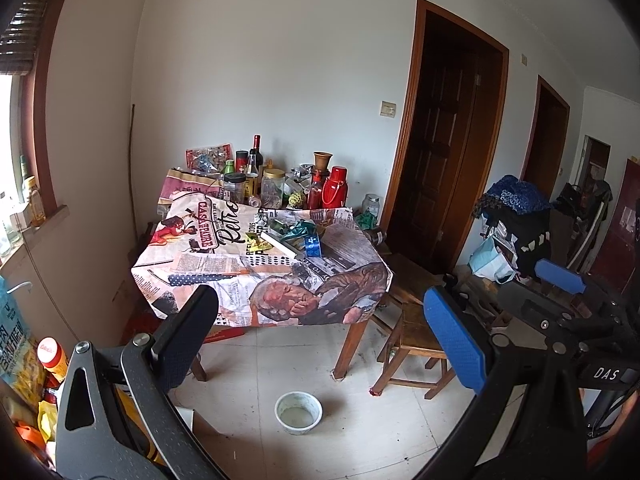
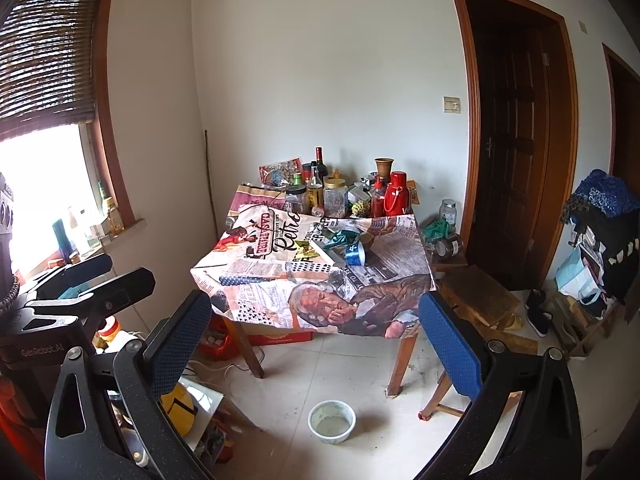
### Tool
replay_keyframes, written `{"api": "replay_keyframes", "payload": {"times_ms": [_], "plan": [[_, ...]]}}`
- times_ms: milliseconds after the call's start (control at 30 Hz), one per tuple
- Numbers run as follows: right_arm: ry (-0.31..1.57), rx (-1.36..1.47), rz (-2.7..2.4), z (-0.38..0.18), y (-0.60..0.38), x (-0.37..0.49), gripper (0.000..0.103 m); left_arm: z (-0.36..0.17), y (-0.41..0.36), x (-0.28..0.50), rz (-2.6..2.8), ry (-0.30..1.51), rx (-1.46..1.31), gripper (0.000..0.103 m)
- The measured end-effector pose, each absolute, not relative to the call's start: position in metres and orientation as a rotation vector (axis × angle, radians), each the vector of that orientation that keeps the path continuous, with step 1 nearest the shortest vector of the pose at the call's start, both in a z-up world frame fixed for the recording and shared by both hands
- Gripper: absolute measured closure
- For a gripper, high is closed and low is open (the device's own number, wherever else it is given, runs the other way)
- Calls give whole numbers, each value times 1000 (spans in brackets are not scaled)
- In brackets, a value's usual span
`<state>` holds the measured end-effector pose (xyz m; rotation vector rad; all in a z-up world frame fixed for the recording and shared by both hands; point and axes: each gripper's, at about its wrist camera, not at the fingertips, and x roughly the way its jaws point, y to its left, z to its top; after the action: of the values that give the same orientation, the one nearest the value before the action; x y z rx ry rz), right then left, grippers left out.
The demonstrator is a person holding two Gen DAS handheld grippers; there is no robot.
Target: Collect trash
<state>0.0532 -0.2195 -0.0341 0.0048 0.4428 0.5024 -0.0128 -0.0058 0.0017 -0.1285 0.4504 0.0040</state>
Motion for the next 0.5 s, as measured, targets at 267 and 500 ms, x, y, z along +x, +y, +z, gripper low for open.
{"api": "replay_keyframes", "payload": {"times_ms": [267,500], "plan": [[444,8,505,-35,-220,53,0,1,-5,-14,4,450,-128,0],[443,4,510,-34,-219,53,0,0,-7,-14,5,448,-129,0]]}}
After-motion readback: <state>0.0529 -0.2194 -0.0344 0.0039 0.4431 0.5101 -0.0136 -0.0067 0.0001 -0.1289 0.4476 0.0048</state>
